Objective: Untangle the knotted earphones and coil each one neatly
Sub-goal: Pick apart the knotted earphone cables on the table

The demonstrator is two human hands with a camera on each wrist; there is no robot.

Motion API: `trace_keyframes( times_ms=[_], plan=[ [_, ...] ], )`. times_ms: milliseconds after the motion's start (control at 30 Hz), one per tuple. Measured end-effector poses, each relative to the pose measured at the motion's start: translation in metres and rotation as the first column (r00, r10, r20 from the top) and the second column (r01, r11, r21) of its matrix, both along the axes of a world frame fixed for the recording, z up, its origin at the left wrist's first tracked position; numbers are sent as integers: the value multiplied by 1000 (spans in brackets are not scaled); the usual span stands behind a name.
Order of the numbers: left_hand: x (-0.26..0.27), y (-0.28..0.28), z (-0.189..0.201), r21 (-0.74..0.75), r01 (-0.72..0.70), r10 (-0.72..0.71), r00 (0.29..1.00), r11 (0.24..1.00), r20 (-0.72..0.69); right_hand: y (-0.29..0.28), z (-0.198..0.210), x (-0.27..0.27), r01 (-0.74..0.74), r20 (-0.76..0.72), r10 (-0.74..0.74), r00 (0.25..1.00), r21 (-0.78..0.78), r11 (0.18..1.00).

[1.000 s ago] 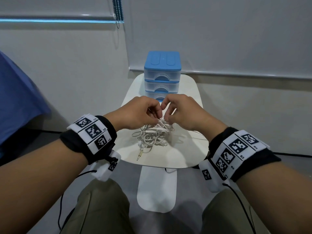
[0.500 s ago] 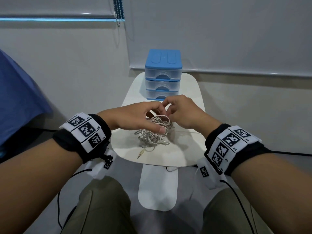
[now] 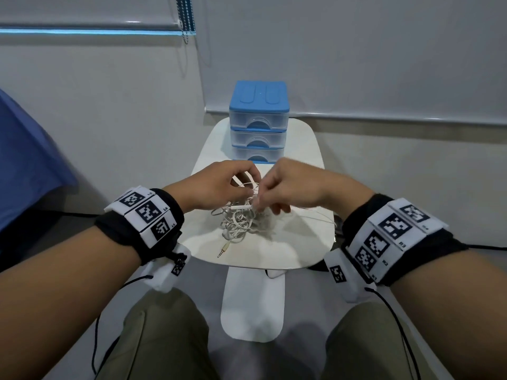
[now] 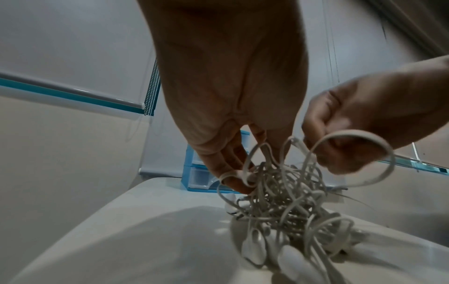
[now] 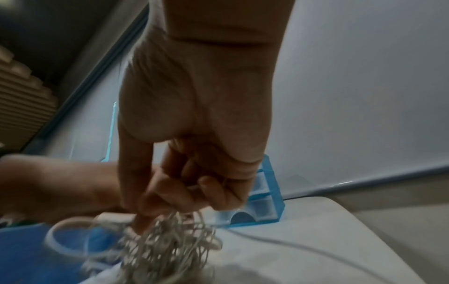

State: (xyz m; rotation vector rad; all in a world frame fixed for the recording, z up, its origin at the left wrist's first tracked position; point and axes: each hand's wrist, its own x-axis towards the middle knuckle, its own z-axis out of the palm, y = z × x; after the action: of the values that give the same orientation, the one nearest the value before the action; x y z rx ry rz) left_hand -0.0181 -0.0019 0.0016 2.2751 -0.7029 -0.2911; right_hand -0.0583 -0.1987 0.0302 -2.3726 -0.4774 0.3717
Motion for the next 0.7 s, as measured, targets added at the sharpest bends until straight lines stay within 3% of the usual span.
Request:
trace_keyframes(
  times_ms=[67,233,333,433,533,700],
  plan=[
    [-1,-1,2,-5,-25,25,1000,1000,-18,4,-11,0,43,36,-38,999,-133,990],
    [-3,-3,1,-10,-40,40,999,999,-23,13,-29,4,191,200,-168,965,-98,977],
    [-7,-5,7,-38,19,-24,990,999,-141,13,-28,2,195,216,-170,962,-101,976],
    [-8,-3,7,-22,60,-63,978,998,-198,5,-24,1,229,14,-232,973,94,969],
    [-8,-4,5,-17,68,-70,990,998,-122,0,-17,1,311,-271,-218,938,376,873],
    [-4,-11,7,-63,139,-142,988,988,-56,-6,-7,3,321,-346,-125,930,596,736]
  ],
)
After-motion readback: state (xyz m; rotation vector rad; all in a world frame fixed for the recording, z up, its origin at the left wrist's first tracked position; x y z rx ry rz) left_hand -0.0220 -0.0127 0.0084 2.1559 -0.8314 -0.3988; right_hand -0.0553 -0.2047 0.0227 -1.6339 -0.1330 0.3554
